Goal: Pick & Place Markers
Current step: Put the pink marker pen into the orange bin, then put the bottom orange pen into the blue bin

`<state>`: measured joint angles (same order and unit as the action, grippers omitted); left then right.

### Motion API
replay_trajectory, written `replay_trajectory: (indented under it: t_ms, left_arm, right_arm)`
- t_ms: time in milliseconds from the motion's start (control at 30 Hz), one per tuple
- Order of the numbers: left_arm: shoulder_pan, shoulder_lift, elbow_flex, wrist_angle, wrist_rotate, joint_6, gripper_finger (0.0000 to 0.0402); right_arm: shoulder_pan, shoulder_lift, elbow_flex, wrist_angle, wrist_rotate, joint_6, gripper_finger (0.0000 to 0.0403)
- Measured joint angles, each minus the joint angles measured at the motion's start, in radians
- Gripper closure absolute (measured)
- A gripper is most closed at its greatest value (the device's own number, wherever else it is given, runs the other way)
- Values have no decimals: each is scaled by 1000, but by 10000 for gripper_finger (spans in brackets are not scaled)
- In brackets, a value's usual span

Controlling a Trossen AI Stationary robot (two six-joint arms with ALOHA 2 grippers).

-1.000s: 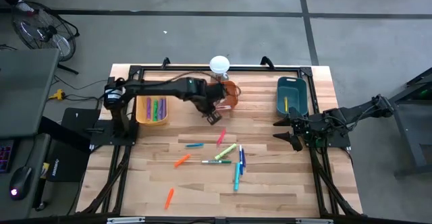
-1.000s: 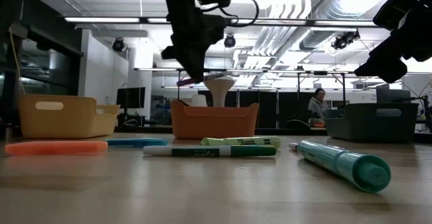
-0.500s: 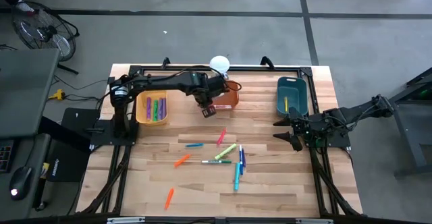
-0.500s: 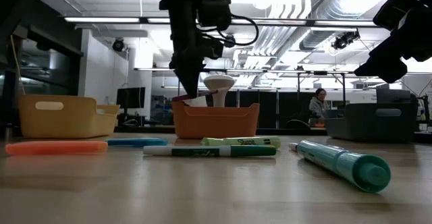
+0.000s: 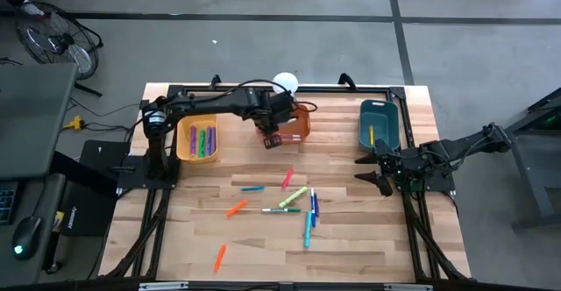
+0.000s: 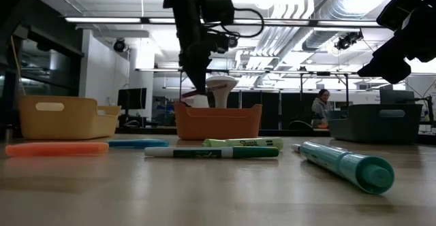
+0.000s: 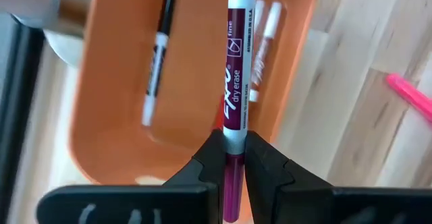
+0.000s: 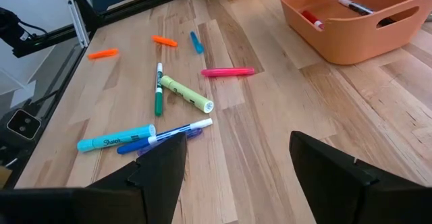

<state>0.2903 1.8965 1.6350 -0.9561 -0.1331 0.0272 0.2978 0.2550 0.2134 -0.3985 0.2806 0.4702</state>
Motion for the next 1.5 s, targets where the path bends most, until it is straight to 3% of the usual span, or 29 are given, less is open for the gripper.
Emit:
replay_trajectory:
  t_ms: [433, 633, 867, 1367, 1500]
  left_arm:
    - [26, 138, 41, -42, -15, 104, 374]
    - [24, 168, 67, -40, -35, 159, 341]
    - [24, 169, 67, -42, -57, 178, 333]
    - [-5, 107, 66, -98, -53, 41, 329]
    - [-22, 71, 67, -122, -45, -2, 307]
  right_arm:
    - [0, 0, 0, -1, 0, 0, 151]
    - [0, 0, 0, 0, 0, 0, 150]
    - [0, 0, 0, 0, 0, 0, 151]
    - [0, 0, 0, 0, 0, 0, 151]
    - [0, 0, 0, 0, 0, 0, 151]
